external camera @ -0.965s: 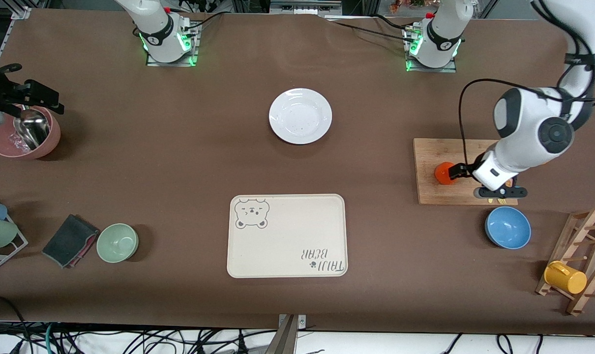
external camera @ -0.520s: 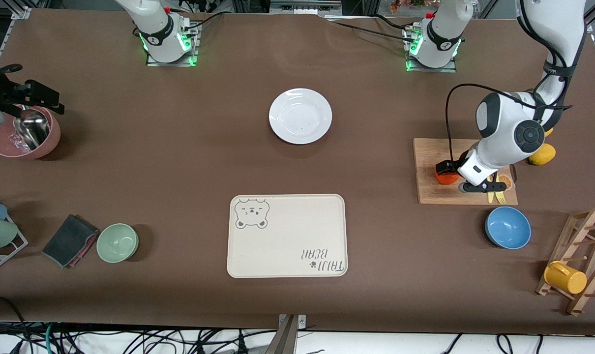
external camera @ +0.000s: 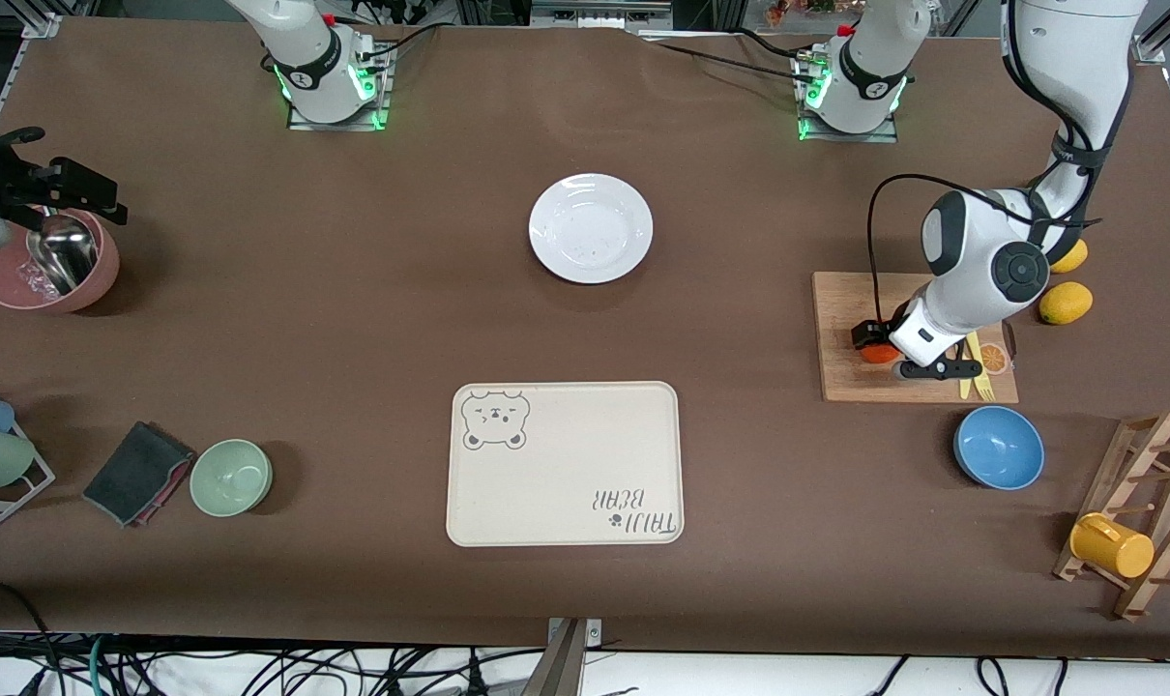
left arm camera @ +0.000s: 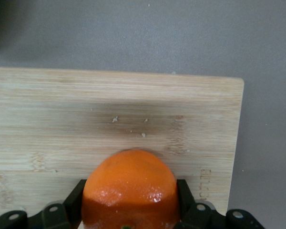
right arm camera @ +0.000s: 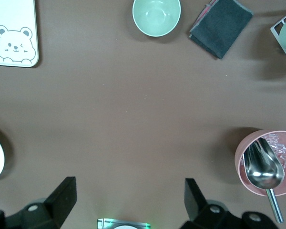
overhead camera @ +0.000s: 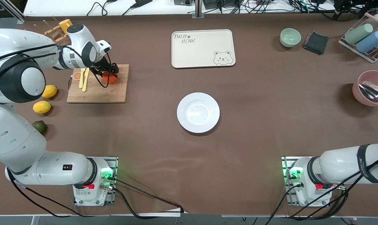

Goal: Place orange and plate with both arms
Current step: 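Close the left gripper on the orange and lift it, then carry the orange with the left gripper onto the white plate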

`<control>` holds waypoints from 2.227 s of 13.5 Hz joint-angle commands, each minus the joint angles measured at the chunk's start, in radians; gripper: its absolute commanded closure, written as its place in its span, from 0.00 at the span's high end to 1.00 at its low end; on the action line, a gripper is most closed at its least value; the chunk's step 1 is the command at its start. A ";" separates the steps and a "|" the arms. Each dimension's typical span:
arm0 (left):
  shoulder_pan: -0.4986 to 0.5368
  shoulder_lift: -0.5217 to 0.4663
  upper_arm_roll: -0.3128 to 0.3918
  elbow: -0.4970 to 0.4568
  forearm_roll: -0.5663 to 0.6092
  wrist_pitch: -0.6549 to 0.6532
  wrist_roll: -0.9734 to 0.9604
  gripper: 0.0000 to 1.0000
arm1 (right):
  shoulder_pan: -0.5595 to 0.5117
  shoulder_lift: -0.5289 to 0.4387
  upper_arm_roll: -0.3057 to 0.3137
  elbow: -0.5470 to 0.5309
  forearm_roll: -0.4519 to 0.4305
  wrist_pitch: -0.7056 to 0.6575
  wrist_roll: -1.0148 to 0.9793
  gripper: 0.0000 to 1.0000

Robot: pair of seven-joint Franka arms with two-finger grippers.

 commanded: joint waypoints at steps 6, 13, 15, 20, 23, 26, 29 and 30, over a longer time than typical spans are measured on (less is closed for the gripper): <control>-0.013 -0.118 -0.169 0.069 -0.030 -0.054 -0.083 0.00 | -0.003 -0.005 0.000 -0.003 0.005 0.000 -0.010 1.00; -0.260 -0.098 -0.370 0.112 -0.013 -0.043 -0.635 0.00 | -0.003 -0.005 -0.002 -0.003 0.005 -0.003 -0.012 1.00; -0.338 -0.081 -0.398 0.117 -0.012 -0.042 -0.734 0.02 | -0.003 -0.006 -0.002 -0.003 0.004 0.001 -0.012 1.00; -0.542 0.042 -0.393 0.164 0.048 -0.030 -0.858 0.04 | -0.001 -0.006 0.000 -0.003 0.005 -0.003 -0.012 1.00; -0.595 0.161 -0.387 0.247 0.181 -0.031 -1.043 0.10 | -0.003 -0.005 -0.002 -0.003 0.005 -0.003 -0.012 1.00; -0.596 0.182 -0.381 0.250 0.199 -0.036 -1.053 0.15 | -0.001 -0.006 0.000 -0.003 0.005 -0.005 -0.012 1.00; -0.596 0.193 -0.378 0.247 0.200 -0.045 -1.053 1.00 | -0.001 -0.006 0.001 -0.003 0.005 -0.008 -0.010 1.00; -0.596 0.187 -0.378 0.243 0.200 -0.050 -1.053 1.00 | -0.001 -0.006 0.003 -0.001 0.005 -0.009 -0.004 1.00</control>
